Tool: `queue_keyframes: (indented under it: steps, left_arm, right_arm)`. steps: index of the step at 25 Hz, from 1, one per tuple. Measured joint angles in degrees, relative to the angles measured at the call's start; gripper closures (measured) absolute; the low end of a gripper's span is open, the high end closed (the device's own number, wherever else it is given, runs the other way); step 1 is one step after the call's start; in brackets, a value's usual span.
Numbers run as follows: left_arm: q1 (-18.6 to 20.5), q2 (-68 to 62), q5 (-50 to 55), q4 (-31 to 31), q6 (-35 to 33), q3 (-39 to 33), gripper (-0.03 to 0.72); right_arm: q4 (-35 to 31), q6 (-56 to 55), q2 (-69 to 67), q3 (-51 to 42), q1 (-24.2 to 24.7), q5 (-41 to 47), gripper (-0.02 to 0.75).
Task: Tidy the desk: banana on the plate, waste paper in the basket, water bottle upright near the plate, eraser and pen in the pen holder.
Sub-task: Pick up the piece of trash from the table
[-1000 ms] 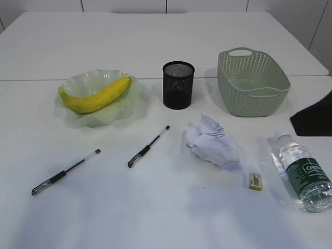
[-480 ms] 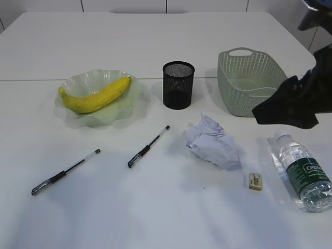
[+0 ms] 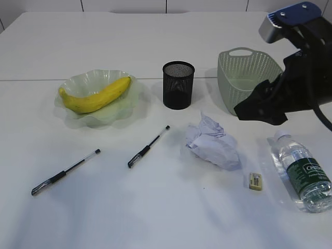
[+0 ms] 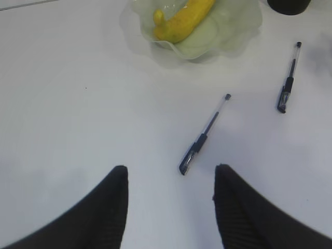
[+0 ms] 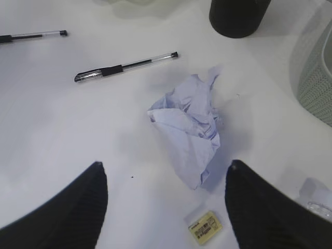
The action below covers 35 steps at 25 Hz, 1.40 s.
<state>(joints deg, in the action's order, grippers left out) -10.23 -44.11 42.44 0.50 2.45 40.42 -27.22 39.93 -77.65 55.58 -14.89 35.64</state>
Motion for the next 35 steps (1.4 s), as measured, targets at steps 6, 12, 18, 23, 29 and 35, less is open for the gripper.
queue_keyframes:
  steps: [6,12,18,23,29,35]
  left_arm:
    - [0.0,0.0,-0.1,0.0,0.0,0.0,0.307]
    - [0.0,0.0,-0.2,0.0,0.0,0.0,0.321]
    - [0.0,0.0,-0.2,-0.5,0.0,0.0,0.327]
    - [0.0,0.0,-0.2,-0.5,0.0,0.0,0.327]
    - [0.0,0.0,-0.2,-1.3,0.0,0.0,0.34]
    - [0.0,0.0,-0.3,-1.4,0.0,0.0,0.358]
  right_arm:
    - [-0.9,1.4,-5.7,2.3,0.0,-3.4,0.211]
    - [-1.2,1.4,-13.4,6.8,0.0,-4.6,0.239]
    - [-1.2,1.6,-20.1,11.1,0.0,-4.9,0.284]
    - [-1.3,2.6,-24.3,13.1,0.0,-5.2,0.29]
    - [-1.3,3.0,-27.8,13.9,0.0,-7.0,0.29]
    - [-2.8,3.0,-29.8,14.0,0.0,-7.9,0.29]
